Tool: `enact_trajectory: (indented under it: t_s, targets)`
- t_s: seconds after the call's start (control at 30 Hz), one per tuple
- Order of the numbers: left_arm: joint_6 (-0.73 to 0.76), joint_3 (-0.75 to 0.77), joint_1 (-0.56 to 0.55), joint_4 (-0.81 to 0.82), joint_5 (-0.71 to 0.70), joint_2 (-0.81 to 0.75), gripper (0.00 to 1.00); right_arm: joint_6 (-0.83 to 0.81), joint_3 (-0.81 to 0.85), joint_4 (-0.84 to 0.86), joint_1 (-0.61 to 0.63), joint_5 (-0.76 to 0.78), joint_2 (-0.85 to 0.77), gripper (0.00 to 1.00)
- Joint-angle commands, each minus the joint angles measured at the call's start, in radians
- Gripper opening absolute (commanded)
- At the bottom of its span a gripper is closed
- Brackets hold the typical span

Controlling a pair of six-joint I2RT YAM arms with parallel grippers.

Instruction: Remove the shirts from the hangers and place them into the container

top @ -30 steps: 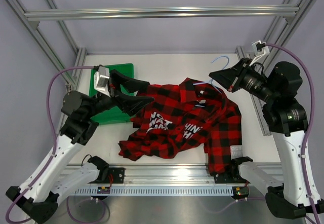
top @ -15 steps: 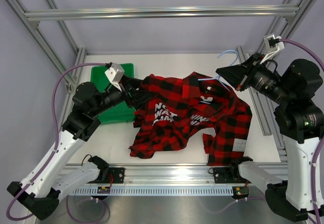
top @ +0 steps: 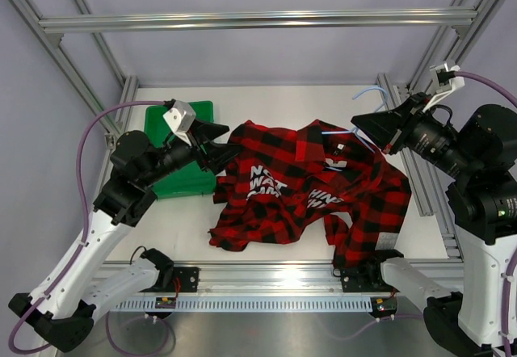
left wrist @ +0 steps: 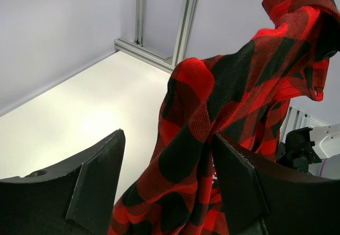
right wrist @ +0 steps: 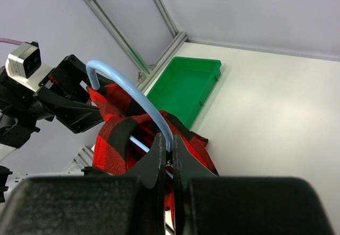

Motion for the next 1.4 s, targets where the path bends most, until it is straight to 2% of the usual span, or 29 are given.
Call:
enact_trajectory:
  t_s: [0.0,0.37,0.53,0.6,0.73,0.77,0.83,1.03,1.13,1.37]
  targets:
    - [0.022,0.035,-0.003,0.018,-0.018,-0.013,0.7,-0.006,0.028,0.02,0.007,0.012,-0.009,0.0]
    - [0.025,0.05,-0.001,0.022,-0.021,-0.03,0.68,-0.001,0.019,0.017,0.007,0.011,-0.028,0.0]
    - [0.027,0.064,0.002,0.015,-0.014,-0.021,0.53,0.011,-0.003,0.035,0.007,0.005,-0.034,0.0]
    - [0.024,0.066,0.002,0.021,-0.014,-0.018,0.5,0.019,-0.006,0.044,0.005,-0.011,-0.034,0.0]
    - [0.004,0.07,0.003,0.045,0.02,0.004,0.35,0.025,-0.011,0.046,0.005,-0.021,-0.032,0.0]
    - [-0.001,0.07,0.003,0.056,0.02,0.007,0.2,0.025,-0.009,0.046,0.007,-0.02,-0.032,0.0]
    - [-0.01,0.064,0.003,0.064,0.022,0.012,0.0,0.023,-0.006,0.041,0.007,-0.006,-0.032,0.0]
    - [-0.051,0.009,0.003,0.087,-0.055,-0.077,0.0,0.012,-0.01,0.014,0.007,0.11,-0.045,0.0]
    - [-0.067,-0.025,0.003,0.07,-0.221,-0.163,0.0,-0.003,-0.024,0.003,0.005,0.277,-0.061,0.0]
    - [-0.064,-0.032,0.003,-0.014,-0.496,-0.264,0.0,-0.034,-0.116,-0.019,0.007,0.46,-0.123,0.0]
